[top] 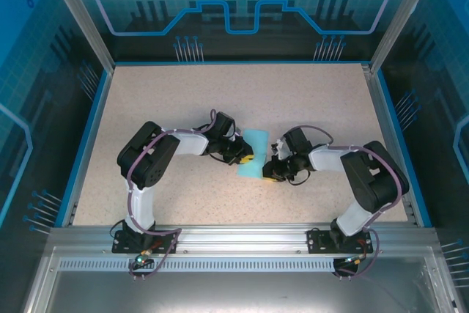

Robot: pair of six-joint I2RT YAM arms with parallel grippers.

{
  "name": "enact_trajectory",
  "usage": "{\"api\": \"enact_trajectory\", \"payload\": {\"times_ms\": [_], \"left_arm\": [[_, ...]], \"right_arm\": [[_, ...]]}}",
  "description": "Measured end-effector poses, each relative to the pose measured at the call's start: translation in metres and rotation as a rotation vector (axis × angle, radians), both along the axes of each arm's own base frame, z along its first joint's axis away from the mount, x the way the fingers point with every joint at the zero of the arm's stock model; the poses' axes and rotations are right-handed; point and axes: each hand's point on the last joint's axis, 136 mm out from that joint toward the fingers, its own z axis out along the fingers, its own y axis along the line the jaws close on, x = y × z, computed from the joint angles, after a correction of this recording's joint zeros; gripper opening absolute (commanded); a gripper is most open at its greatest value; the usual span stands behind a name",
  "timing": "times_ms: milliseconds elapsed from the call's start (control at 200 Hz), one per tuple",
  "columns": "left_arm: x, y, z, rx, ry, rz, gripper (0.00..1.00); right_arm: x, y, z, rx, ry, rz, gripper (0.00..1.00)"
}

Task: Fold a paper plane with a square sheet of paper (pick it up from the middle)
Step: Fold the triangle a second time at the center of the table.

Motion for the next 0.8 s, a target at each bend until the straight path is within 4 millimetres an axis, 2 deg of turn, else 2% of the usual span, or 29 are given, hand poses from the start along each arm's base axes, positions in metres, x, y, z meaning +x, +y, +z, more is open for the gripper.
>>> {"api": "enact_trajectory", "payload": {"times_ms": [185,425,575,685,800], "left_arm": [[0.0,0.0,0.0,0.0,0.0,0.0,0.16],[0.0,0.0,0.0,0.0,0.0,0.0,0.16],[0.0,0.0,0.0,0.0,-0.001,0.0,0.17],[0.001,-0.001,0.001,-0.003,-0.003,-0.001,0.22],[0.001,-0.002,0.004,-0.012,-0.02,-0.01,0.28]], "right_arm": [[0.001,-0.005,0.014,-0.037,-0.025,-0.013,0.14],[0.017,0.016,0.032,-0.031,-0.084,0.007,0.14],[0.016,0.026,0.016,-0.052,-0.041,0.03,0.14],[0.01,0.023,-0.001,-0.101,-0.003,0.035,0.14],[0.011,0.021,-0.003,-0.098,0.0,0.028,0.14]]}}
